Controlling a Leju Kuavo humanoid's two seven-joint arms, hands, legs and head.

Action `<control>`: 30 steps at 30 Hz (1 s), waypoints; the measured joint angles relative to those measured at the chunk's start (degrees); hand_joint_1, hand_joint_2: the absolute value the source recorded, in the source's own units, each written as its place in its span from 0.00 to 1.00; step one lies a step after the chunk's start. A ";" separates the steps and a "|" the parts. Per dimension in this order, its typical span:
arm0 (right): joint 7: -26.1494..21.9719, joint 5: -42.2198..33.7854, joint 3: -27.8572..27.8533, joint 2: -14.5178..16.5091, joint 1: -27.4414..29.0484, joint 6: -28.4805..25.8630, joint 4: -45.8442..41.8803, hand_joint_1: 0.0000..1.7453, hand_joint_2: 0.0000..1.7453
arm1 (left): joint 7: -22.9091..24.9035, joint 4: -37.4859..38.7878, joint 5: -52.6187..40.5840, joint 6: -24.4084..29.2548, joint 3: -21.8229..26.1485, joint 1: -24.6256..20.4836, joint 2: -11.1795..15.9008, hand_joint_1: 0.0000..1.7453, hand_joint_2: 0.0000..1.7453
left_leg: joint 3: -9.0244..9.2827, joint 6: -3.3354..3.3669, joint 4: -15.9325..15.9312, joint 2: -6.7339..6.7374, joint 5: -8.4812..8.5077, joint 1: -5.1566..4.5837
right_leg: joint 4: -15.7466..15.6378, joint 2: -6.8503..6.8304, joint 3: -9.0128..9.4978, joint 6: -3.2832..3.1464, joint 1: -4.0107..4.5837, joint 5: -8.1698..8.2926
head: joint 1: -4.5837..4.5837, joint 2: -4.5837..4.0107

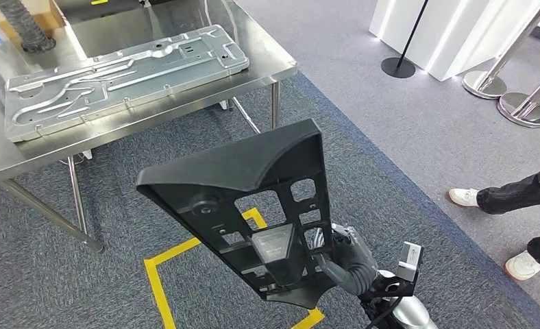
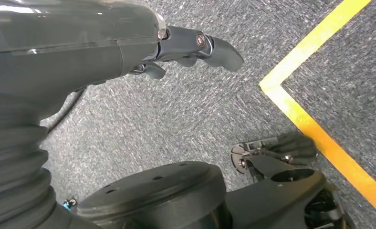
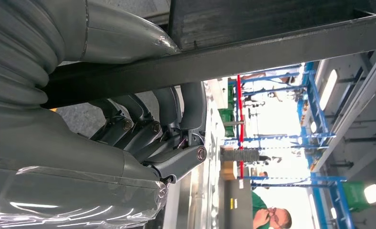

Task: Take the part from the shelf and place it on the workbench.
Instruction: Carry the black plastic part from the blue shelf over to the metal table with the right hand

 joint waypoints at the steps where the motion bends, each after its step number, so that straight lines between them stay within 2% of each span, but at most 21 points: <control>1: 0.00 -0.01 0.01 0.02 0.09 -0.22 0.00 1.00 1.00 | -0.03 0.01 -0.08 0.04 -0.01 0.03 -0.01 0.00 1.00 | 0.00 -0.07 0.02 0.01 -0.04 0.07 | 3.18 -0.01 -1.72 0.31 -0.40 -1.44 | -0.01 0.00; 2: 0.02 -0.01 0.01 0.02 0.20 -0.46 -0.01 1.00 1.00 | -0.07 0.01 -0.18 0.08 -0.03 0.08 -0.02 0.00 1.00 | 0.05 -0.22 0.04 0.01 -0.14 0.19 | 5.17 -0.05 -2.91 0.62 -0.81 -2.00 | -0.01 0.00; 3: 0.03 -0.01 0.02 0.02 0.29 -0.68 -0.04 1.00 1.00 | -0.12 0.01 -0.26 0.11 -0.04 0.10 -0.02 0.00 1.00 | 0.18 -0.46 0.09 -0.01 -0.30 0.38 | 5.28 -0.12 -3.21 0.95 -1.21 -1.47 | -0.01 0.00; 4: 0.04 -0.02 0.02 0.02 0.35 -0.86 -0.09 1.00 1.00 | -0.16 0.01 -0.35 0.14 -0.07 0.11 -0.02 0.00 1.00 | 0.40 -0.79 0.18 -0.04 -0.53 0.64 | 3.24 -0.23 -2.45 1.39 -1.60 0.17 | -0.01 0.00; 6: 0.05 -0.02 0.04 0.04 0.39 -1.00 -0.21 1.00 1.00 | -0.21 -0.01 -0.45 0.17 -0.11 0.14 0.02 0.00 1.00 | 0.94 -1.75 0.61 -0.09 -1.24 1.11 | -4.02 -0.63 0.62 2.35 -2.16 3.95 | 0.01 0.00; 7: 0.05 -0.03 0.05 0.05 0.39 -1.02 -0.26 1.00 1.00 | -0.21 -0.01 -0.46 0.19 -0.14 0.14 0.05 0.00 1.00 | 0.98 -2.29 0.93 -0.07 -1.61 1.19 | -6.66 -0.88 1.69 2.27 -2.12 4.55 | 0.01 0.00; 8: 0.05 -0.04 0.07 0.07 0.48 -1.02 -0.28 1.00 1.00 | -0.22 -0.01 -0.45 0.19 -0.15 0.15 0.08 0.00 1.00 | 0.92 -2.81 1.28 -0.03 -1.97 1.19 | -8.01 -1.03 2.16 1.87 -2.00 4.80 | 0.01 0.00; 10: 0.06 -0.08 0.11 0.08 0.65 -1.02 -0.38 1.00 1.00 | -0.22 -0.01 -0.41 0.18 -0.16 0.12 0.08 0.00 1.00 | 0.86 -3.68 1.72 0.12 -2.45 1.17 | -7.89 -1.09 1.99 0.39 -1.55 4.28 | -0.01 0.00; 12: 0.06 -0.09 0.13 -0.07 0.66 -0.99 -0.65 1.00 1.00 | -0.35 -0.01 -0.24 0.10 -0.16 0.02 0.06 0.00 1.00 | 0.35 -4.28 3.28 0.18 -2.80 1.43 | -7.95 -1.06 2.30 -0.48 -1.42 4.42 | -0.01 0.00; 13: 0.05 -0.10 0.12 -0.17 0.56 -0.97 -0.82 1.00 1.00 | -0.50 -0.01 -0.13 0.01 -0.16 -0.01 0.05 0.00 1.00 | -0.79 -4.45 5.46 0.17 -3.35 1.54 | -8.04 -1.10 2.57 -0.83 -1.33 4.34 | -0.01 0.00; 15: 0.06 -0.09 0.15 -0.33 0.44 -0.85 -0.99 1.00 1.00 | -1.01 -0.01 0.14 -0.29 -0.14 -0.08 0.06 0.00 1.00 | -4.85 -4.60 12.74 0.11 -5.99 1.47 | -8.16 -1.38 2.94 -1.45 -1.01 4.02 | -0.01 0.00; 17: 0.12 -0.06 0.28 -0.33 0.49 -0.73 -0.98 1.00 1.00 | -1.37 -0.01 0.38 -0.50 -0.09 -0.38 0.07 0.00 1.00 | -8.64 -4.42 18.89 0.11 -8.44 1.21 | -8.16 -1.81 3.23 -1.92 -0.53 3.70 | -0.01 0.00; 18: 0.15 -0.05 0.37 -0.33 0.53 -0.70 -0.96 1.00 1.00 | -1.43 -0.01 0.47 -0.56 -0.08 -0.51 0.07 0.00 1.00 | -9.33 -4.15 19.56 0.12 -8.29 1.06 | -8.16 -2.06 3.43 -2.10 -0.28 3.56 | -0.01 0.00; 19: 0.18 -0.04 0.46 -0.33 0.55 -0.68 -0.94 1.00 1.00 | -1.45 -0.01 0.52 -0.58 -0.08 -0.54 0.07 0.00 1.00 | -8.97 -3.75 18.10 0.16 -6.99 0.90 | -8.16 -2.30 3.67 -2.23 -0.04 3.42 | -0.01 0.00; 21: 0.20 -0.01 0.64 -0.33 0.55 -0.67 -0.92 1.00 1.00 | -1.43 0.00 0.55 -0.61 -0.08 -0.41 0.08 0.00 1.00 | -6.16 -2.52 10.84 1.18 -2.65 0.27 | -8.18 -2.79 4.18 -2.35 0.31 3.14 | -0.01 0.00; 23: 0.22 0.14 0.83 -0.33 0.63 -0.66 -0.92 1.00 1.00 | -1.37 0.00 0.57 -0.63 -0.07 -0.32 0.09 0.00 1.00 | -4.02 -1.34 4.73 2.93 -0.87 -0.55 | -8.13 -3.40 4.35 -2.10 0.57 2.97 | -0.01 0.00; 24: 0.25 0.27 0.93 -0.33 0.68 -0.64 -0.93 1.00 1.00 | -1.35 -0.01 0.59 -0.64 -0.07 -0.23 0.09 0.00 1.00 | -3.77 -0.91 3.54 3.43 -0.77 -0.86 | -8.12 -3.81 4.36 -1.84 0.63 2.87 | -0.01 0.00; 26: 0.34 0.54 1.11 -0.33 0.69 -0.63 -1.03 1.00 1.00 | -1.33 0.00 0.61 -0.68 -0.04 -0.04 0.05 0.00 1.00 | -3.61 -0.37 2.92 2.60 -0.20 -0.83 | -8.21 -4.83 4.56 -1.18 0.76 2.66 | -0.01 0.00; 27: 0.39 0.65 1.20 -0.33 0.64 -0.62 -1.11 1.00 1.00 | -1.34 0.01 0.63 -0.68 -0.03 0.04 -0.01 0.00 1.00 | -3.36 -0.17 2.47 1.99 0.40 -0.67 | -8.04 -4.70 4.71 -0.84 0.73 2.32 | 0.00 0.00; 28: 0.46 0.73 1.26 -0.30 0.57 -0.62 -1.23 1.00 1.00 | -1.35 0.01 0.66 -0.68 -0.02 0.03 -0.08 0.00 1.00 | -3.12 0.06 2.04 1.39 0.84 -0.47 | -7.12 -4.01 4.49 -0.52 0.67 1.50 | 0.00 0.00; 30: 0.69 0.85 1.35 -0.21 0.55 -0.60 -1.40 1.00 1.00 | -1.38 0.02 0.74 -0.65 -0.01 -0.06 -0.23 0.00 1.00 | -2.96 0.35 1.54 0.31 1.39 -0.25 | -1.87 -1.84 2.29 0.07 0.27 -1.68 | 0.01 0.00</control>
